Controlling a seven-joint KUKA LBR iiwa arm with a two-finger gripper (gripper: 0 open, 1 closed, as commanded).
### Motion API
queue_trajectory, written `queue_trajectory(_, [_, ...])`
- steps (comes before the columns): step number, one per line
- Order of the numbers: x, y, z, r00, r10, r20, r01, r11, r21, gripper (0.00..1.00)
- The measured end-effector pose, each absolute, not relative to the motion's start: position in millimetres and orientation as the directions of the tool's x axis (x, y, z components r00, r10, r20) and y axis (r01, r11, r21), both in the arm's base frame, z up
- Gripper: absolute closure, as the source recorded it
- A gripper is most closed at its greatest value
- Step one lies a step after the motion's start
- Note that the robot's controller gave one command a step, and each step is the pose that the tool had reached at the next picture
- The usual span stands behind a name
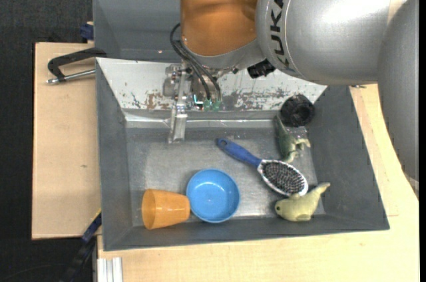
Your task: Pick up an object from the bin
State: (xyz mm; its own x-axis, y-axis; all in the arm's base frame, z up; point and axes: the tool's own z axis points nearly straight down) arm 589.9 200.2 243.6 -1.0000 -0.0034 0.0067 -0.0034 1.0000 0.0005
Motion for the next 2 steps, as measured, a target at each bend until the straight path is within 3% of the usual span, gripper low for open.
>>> queue_trajectory(1, [532.1,174,153,-0.994,-0.107,0.008,-0.107,0.994,-0.001,0.0])
queue_trajectory(2, [501.5,117,89,-0.953,-0.303,0.006,-0.303,0.953,0.0,0.0])
